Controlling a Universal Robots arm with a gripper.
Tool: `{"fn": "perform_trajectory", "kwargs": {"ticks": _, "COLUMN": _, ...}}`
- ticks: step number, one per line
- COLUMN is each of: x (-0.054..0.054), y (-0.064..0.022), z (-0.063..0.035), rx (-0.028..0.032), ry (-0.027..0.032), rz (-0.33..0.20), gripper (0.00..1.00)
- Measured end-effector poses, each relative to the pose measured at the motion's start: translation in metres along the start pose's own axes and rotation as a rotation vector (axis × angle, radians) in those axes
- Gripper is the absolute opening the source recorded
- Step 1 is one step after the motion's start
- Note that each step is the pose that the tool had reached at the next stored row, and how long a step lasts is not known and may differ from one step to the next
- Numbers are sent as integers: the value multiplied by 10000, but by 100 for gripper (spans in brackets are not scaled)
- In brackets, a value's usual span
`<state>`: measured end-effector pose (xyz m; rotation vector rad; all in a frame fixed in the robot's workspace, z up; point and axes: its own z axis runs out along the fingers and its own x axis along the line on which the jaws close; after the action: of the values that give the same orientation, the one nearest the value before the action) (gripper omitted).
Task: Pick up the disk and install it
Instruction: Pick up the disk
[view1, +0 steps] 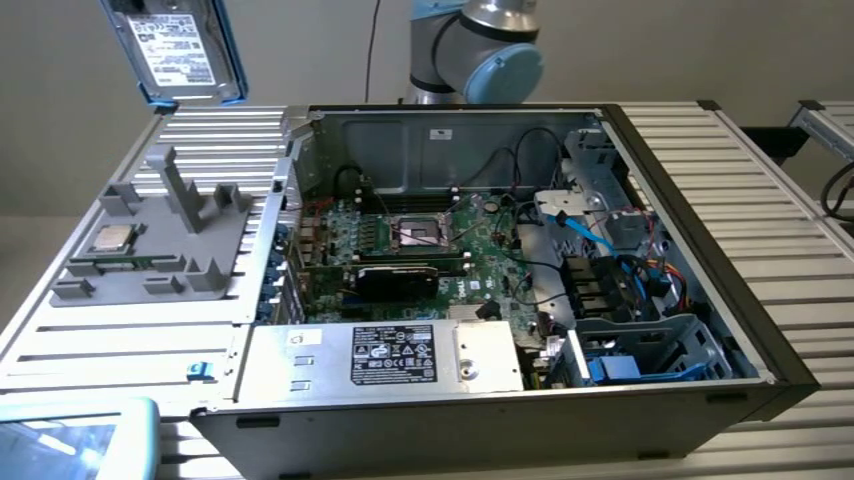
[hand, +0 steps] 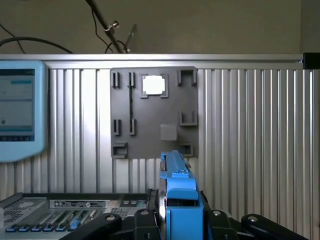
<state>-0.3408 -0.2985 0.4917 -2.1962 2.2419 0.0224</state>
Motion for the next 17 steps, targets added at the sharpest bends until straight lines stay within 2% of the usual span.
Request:
{"fn": "perform_trajectory", "kwargs": {"ticks": 8, "x": 78, "y": -183, "z": -57, "rx": 1, "ry": 0, "rz": 1, "gripper": 37}}
{"fn": "perform_trajectory", "kwargs": {"ticks": 17, "x": 239, "y": -378, "z": -154, "rx": 0, "ry": 17, "rz": 0, "gripper": 37}}
